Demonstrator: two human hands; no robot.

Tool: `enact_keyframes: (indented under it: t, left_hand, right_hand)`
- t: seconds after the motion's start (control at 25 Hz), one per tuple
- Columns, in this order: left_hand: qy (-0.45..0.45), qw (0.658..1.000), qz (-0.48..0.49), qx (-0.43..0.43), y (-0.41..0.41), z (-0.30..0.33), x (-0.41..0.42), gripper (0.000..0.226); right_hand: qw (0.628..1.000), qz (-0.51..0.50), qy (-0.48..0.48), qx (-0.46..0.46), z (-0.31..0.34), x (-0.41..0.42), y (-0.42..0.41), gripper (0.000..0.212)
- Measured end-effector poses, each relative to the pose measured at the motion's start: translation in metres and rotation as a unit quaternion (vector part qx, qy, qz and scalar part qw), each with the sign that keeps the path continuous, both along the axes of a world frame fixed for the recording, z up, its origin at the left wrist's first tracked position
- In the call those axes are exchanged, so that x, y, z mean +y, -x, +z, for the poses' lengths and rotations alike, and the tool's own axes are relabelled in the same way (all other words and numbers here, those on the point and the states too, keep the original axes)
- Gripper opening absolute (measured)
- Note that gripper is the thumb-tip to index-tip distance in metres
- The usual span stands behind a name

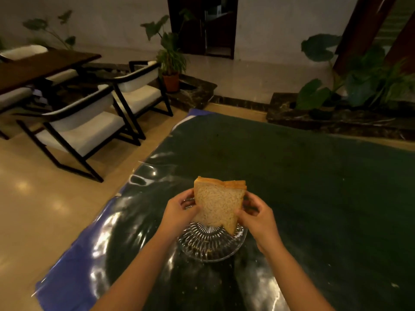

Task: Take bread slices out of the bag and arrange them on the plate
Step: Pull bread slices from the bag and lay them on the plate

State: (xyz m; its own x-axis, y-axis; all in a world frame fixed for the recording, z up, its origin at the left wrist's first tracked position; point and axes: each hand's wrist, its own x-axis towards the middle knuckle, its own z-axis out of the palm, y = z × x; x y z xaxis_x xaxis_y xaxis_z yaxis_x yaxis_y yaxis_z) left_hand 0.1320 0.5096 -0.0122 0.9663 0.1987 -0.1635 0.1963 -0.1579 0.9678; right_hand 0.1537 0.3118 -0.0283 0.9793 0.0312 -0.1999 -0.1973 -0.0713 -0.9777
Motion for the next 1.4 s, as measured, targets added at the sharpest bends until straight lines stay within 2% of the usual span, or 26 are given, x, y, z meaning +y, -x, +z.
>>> enact_keyframes:
  t: [0.44, 0.64, 0.8, 0.96, 1.04, 1.4]
  left_hand:
    - [-0.032, 0.995, -0.085, 0.042, -0.121, -0.100, 0.021, 0.044]
    - [-0.094, 0.988, -0.119, 0.042, -0.134, -0.126, 0.029, 0.042]
    - [-0.132, 0.979, -0.148, 0.042, -0.141, -0.136, 0.029, 0.042]
    - [-0.208, 0.969, -0.131, 0.008, -0.143, -0.141, 0.028, 0.027]
    - [-0.239, 0.964, -0.115, -0.022, -0.141, -0.142, 0.026, 0.018]
    - [-0.240, 0.965, -0.097, -0.035, -0.131, -0.135, 0.025, 0.034]
  right_hand:
    - [0.985, -0.085, 0.131, 0.079, -0.092, 0.032, -0.091, 0.051]
    - [0.966, -0.088, 0.231, 0.080, -0.112, 0.044, -0.096, 0.048]
    - [0.953, -0.092, 0.278, 0.078, -0.113, 0.050, -0.100, 0.038]
    - [0.938, -0.114, 0.321, 0.067, -0.116, 0.056, -0.099, 0.032]
    - [0.932, -0.130, 0.332, 0.060, -0.118, 0.059, -0.097, 0.027]
    - [0.926, -0.214, 0.291, 0.110, -0.118, 0.075, -0.089, 0.036]
